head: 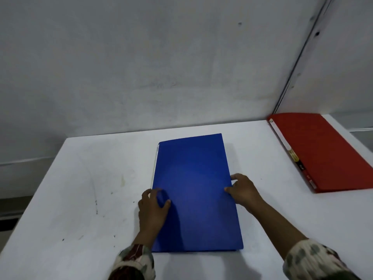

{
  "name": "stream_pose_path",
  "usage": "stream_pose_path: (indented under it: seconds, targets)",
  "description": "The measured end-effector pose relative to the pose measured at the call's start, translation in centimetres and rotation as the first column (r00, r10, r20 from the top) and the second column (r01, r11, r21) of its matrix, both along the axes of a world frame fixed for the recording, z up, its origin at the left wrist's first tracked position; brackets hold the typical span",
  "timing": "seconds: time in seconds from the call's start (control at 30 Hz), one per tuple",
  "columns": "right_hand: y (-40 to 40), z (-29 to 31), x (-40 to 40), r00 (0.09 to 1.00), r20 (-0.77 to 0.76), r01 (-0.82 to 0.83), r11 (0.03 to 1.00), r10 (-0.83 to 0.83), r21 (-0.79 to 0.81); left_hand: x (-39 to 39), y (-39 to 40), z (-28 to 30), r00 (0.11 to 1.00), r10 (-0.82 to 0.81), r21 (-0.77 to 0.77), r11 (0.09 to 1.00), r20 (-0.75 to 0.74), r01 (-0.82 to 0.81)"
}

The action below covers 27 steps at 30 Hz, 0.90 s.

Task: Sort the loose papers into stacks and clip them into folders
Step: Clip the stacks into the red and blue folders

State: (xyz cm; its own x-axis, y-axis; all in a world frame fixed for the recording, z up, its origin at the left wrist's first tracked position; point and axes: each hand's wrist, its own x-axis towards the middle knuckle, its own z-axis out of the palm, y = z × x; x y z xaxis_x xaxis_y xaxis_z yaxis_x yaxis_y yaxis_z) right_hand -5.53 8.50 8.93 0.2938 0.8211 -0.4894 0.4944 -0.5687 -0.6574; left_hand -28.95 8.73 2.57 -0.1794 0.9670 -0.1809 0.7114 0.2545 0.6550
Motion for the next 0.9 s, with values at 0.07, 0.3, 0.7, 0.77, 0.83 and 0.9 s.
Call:
stream_pose_path:
  seconds: [0.07, 0.3, 0.7, 0.77, 0.83, 0.9]
  targets:
    - [-0.8, -1.7, 0.2, 0.999, 0.032, 0.008, 0.999, -0.007, -0.052, 0.0, 0.3, -0.2, 0.997, 0.074, -0.096, 0.993, 0.023, -0.072]
    - [-2.8, -5.5, -1.2, 0.975, 0.215, -0.02, 0.99, 0.05, -0.14, -1.1, 2.4, -0.2, 0.983, 0.111, -0.319, 0.946, 0.143, -0.06]
    - [-1.6, -6.1, 0.8, 0.971, 0.239, 0.038, 0.996, -0.018, -0.079, 0.4, 2.8, 2.5, 0.678, 0.113, -0.253, 0.961, 0.726, 0.111]
    - [-1.2, -5.7, 1.7, 0.988, 0.094, 0.131, 0.99, -0.126, -0.05, 1.1, 2.7, 3.0, 0.624, 0.117, -0.241, 0.963, 0.773, 0.118]
    - [-0.7, -4.8, 2.9, 0.965, -0.114, 0.233, 0.971, -0.238, -0.06, 2.3, 2.6, 3.2, 0.582, 0.13, -0.243, 0.962, 0.803, 0.121]
    - [-0.3, -3.9, 4.6, 0.917, -0.296, 0.246, 0.963, -0.268, -0.109, 3.5, 2.6, 3.5, 0.556, 0.14, -0.244, 0.963, 0.819, 0.117]
